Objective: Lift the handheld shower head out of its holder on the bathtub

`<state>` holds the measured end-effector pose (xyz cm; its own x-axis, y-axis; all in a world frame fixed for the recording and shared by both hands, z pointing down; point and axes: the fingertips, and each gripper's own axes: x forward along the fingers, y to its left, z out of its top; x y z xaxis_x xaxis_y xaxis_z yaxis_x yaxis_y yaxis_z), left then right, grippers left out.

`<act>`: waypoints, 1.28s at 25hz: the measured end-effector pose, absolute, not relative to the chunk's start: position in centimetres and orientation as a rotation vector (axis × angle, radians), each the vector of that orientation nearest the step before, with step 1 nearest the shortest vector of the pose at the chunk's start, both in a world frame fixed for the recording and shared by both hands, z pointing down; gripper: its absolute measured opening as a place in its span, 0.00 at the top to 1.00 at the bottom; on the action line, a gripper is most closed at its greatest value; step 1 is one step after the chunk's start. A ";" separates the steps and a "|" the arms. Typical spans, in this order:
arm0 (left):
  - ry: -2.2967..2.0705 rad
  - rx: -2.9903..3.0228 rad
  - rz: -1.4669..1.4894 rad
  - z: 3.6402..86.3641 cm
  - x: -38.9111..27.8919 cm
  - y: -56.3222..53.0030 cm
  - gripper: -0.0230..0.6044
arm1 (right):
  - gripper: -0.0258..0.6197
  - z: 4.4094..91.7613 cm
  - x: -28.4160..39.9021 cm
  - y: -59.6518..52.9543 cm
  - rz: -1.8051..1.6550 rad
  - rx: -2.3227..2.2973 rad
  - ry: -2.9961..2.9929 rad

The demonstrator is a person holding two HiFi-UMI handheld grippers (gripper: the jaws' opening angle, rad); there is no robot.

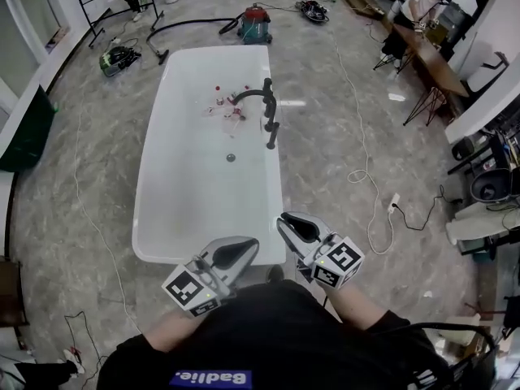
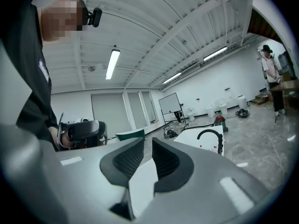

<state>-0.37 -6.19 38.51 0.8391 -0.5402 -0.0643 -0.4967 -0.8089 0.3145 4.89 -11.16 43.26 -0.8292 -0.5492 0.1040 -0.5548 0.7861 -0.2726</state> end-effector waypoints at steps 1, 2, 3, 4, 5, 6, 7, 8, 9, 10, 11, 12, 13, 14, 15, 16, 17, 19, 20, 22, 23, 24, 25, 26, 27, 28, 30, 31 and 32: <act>-0.818 2.723 -0.219 38.5 0.1 -6.8 0.97 | 0.91 43.3 5.4 -11.8 0.465 0.892 -2.955; -0.843 2.716 -0.221 38.5 0.5 -7.4 0.97 | 0.90 43.5 5.9 -12.5 0.472 0.873 -2.958; -0.864 2.710 -0.223 38.5 1.0 -8.0 0.97 | 0.89 43.7 6.4 -13.1 0.477 0.855 -2.958; -0.883 2.704 -0.224 38.6 1.3 -8.4 0.97 | 0.88 44.0 6.9 -13.8 0.481 0.838 -2.956; -0.901 2.698 -0.223 38.8 1.6 -8.9 0.97 | 0.86 44.3 7.3 -14.5 0.485 0.822 -2.953; -0.920 2.691 -0.221 38.9 1.9 -9.3 0.97 | 0.85 44.6 7.7 -15.2 0.489 0.806 -2.951; -0.939 2.683 -0.219 39.1 2.2 -9.7 0.97 | 0.83 44.9 8.0 -15.9 0.494 0.792 -2.949; -0.957 2.678 -0.217 39.1 2.5 -10.0 0.97 | 0.81 45.1 8.3 -16.6 0.497 0.779 -2.947; -0.969 2.677 -0.215 39.0 2.8 -10.3 0.97 | 0.80 45.3 8.6 -17.2 0.498 0.769 -2.944; -0.976 2.679 -0.211 38.9 3.1 -10.5 0.97 | 0.79 45.5 8.8 -17.9 0.497 0.763 -2.940; -0.980 2.683 -0.206 38.7 3.3 -10.7 0.97 | 0.78 45.7 9.0 -18.5 0.493 0.759 -2.935; -0.983 2.686 -0.203 38.6 3.4 -10.9 0.97 | 0.76 45.9 9.1 -19.2 0.486 0.756 -2.929; -0.986 2.686 -0.201 38.5 3.5 -11.1 0.97 | 0.75 46.1 9.1 -19.8 0.480 0.754 -2.921; -0.985 2.683 -0.200 38.5 3.6 -11.3 0.97 | 0.74 46.4 9.2 -20.5 0.473 0.752 -2.912; -0.980 2.679 -0.196 38.5 3.7 -11.4 0.97 | 0.73 46.7 9.2 -21.1 0.468 0.752 -2.903; -0.970 2.677 -0.189 38.7 3.8 -11.4 0.97 | 0.72 47.0 9.1 -21.8 0.465 0.751 -2.894; -0.961 2.674 -0.181 38.9 3.7 -11.4 0.97 | 0.71 47.3 9.1 -22.4 0.464 0.750 -2.886; -0.964 2.665 -0.171 39.2 3.5 -11.5 0.97 | 0.68 48.0 8.9 -23.8 0.459 0.747 -2.867; -0.977 2.658 -0.173 39.4 3.2 -11.7 0.97 | 0.67 48.3 8.9 -24.5 0.453 0.743 -2.856; -1.011 2.642 -0.181 39.6 2.7 -12.3 0.97 | 0.64 49.2 8.8 -26.1 0.440 0.740 -2.832; -1.018 2.635 -0.181 39.8 2.5 -12.5 0.97 | 0.63 49.8 8.8 -27.0 0.435 0.743 -2.819; -1.024 2.630 -0.180 39.9 2.3 -12.7 0.97 | 0.62 50.4 8.8 -27.9 0.430 0.749 -2.805; -1.033 2.626 -0.182 40.0 2.2 -13.0 0.97 | 0.61 51.1 8.9 -28.8 0.426 0.757 -2.789; -1.042 2.622 -0.184 40.0 2.0 -13.2 0.97 | 0.60 51.8 9.1 -29.6 0.426 0.766 -2.771; -1.050 2.618 -0.183 40.1 1.8 -13.4 0.97 | 0.59 52.5 9.2 -30.4 0.431 0.777 -2.753; -1.056 2.614 -0.180 40.1 1.6 -13.5 0.97 | 0.59 53.2 9.4 -31.2 0.440 0.787 -2.736; -1.065 2.604 -0.174 40.3 1.3 -13.7 0.97 | 0.58 54.8 9.7 -32.7 0.461 0.808 -2.701; -1.071 2.598 -0.172 40.5 1.1 -13.8 0.97 | 0.57 55.7 9.9 -33.6 0.470 0.819 -2.683; -1.076 2.590 -0.170 40.7 1.0 -13.9 0.97 | 0.57 56.6 10.1 -34.5 0.476 0.830 -2.665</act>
<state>0.96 -13.92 40.75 0.7075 -0.7066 0.0160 -0.6670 -0.6600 0.3456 10.09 -34.51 56.59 -0.7846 -0.4873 0.3833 -0.5899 0.7770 -0.2196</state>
